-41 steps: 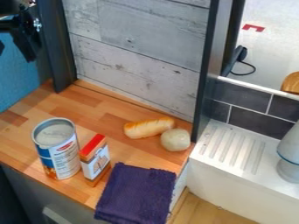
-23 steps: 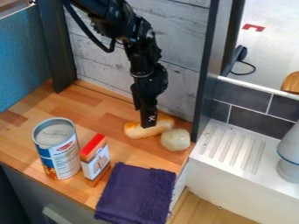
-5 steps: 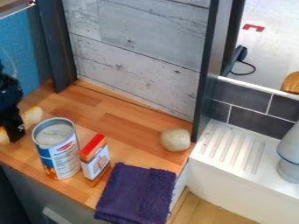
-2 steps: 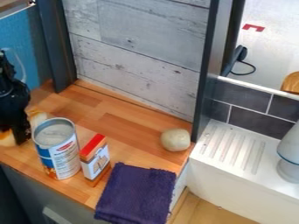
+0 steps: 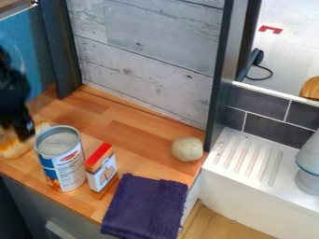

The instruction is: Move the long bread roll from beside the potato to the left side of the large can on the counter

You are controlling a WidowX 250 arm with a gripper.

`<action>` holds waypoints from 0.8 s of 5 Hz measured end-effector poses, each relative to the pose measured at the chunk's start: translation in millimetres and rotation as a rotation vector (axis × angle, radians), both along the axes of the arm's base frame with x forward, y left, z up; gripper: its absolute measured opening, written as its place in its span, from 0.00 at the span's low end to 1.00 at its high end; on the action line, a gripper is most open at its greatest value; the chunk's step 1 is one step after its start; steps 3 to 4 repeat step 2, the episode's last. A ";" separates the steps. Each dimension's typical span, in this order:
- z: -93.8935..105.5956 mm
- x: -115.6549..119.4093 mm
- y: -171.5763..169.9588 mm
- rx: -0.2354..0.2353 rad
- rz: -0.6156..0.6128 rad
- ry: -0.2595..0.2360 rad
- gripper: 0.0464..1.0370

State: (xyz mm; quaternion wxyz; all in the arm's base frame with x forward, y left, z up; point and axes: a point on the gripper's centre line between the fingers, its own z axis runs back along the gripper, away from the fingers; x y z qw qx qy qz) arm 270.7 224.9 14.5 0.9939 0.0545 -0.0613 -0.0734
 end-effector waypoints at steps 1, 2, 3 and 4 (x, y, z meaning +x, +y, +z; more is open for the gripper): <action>49.7 0.1 -11.9 0.042 0.012 -0.066 0.96; 85.2 -0.6 -38.2 0.047 0.039 -0.107 0.96; 85.2 -0.6 -38.2 0.047 0.039 -0.107 0.96; 85.2 -0.6 -38.2 0.047 0.039 -0.107 0.96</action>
